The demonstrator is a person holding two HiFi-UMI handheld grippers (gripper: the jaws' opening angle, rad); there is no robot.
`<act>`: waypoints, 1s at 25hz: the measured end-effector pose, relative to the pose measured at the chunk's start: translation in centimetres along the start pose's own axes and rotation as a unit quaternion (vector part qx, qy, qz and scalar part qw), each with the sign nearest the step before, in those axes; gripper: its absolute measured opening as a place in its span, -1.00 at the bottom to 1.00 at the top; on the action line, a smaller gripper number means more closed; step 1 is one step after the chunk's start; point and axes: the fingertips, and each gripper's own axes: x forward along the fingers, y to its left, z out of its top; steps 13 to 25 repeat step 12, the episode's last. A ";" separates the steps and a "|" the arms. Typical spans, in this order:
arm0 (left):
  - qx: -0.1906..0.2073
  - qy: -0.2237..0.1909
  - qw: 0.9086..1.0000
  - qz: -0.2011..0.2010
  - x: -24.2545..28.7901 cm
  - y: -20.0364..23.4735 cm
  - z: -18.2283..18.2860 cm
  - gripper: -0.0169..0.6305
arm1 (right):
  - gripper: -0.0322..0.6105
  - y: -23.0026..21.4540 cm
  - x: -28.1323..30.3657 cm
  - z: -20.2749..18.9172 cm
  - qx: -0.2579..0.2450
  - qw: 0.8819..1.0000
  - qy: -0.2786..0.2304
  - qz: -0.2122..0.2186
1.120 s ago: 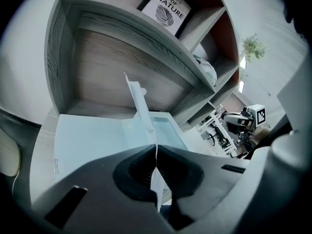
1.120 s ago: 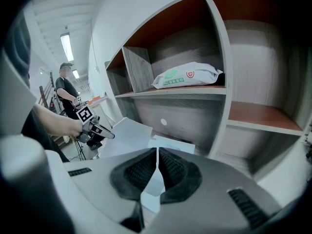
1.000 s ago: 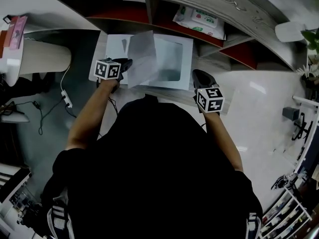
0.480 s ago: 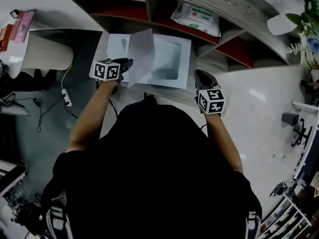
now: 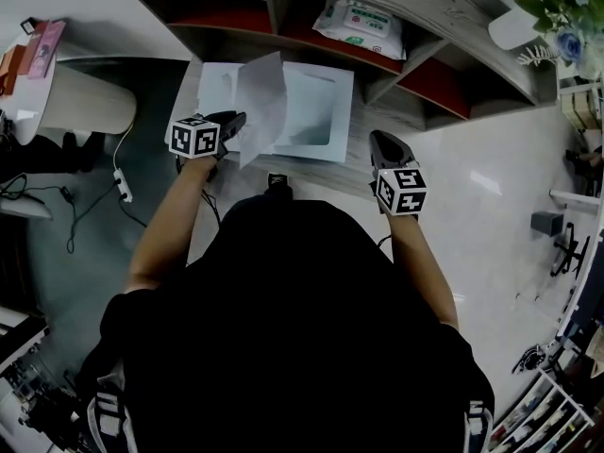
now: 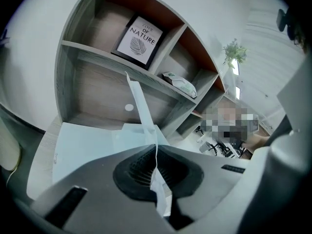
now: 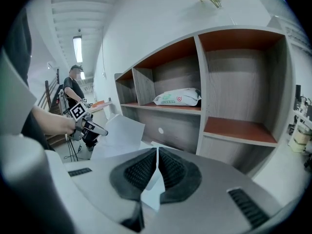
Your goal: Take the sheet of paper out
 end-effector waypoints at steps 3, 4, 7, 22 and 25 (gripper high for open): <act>-0.007 -0.012 1.000 -0.004 -0.5 -0.7 0.2 -0.90 | -0.83 -0.1 -0.6 0.1 -0.003 1.000 -0.005 -0.001; -0.008 -0.016 1.000 -0.005 -0.7 -0.9 0.3 -0.90 | -0.83 -0.1 -0.8 0.1 -0.003 1.000 -0.007 -0.001; -0.006 -0.022 1.000 -0.005 -1.2 -1.6 0.4 -0.90 | -0.83 -0.1 -1.2 0.1 -0.003 1.000 -0.010 -0.001; -0.007 -0.035 0.999 -0.006 -2.2 -2.6 0.4 -0.90 | -0.83 0.3 -1.9 0.0 -0.007 1.000 -0.013 0.001; -0.007 -0.035 0.999 -0.006 -2.2 -2.6 0.4 -0.90 | -0.83 0.3 -1.9 0.0 -0.007 1.000 -0.013 0.001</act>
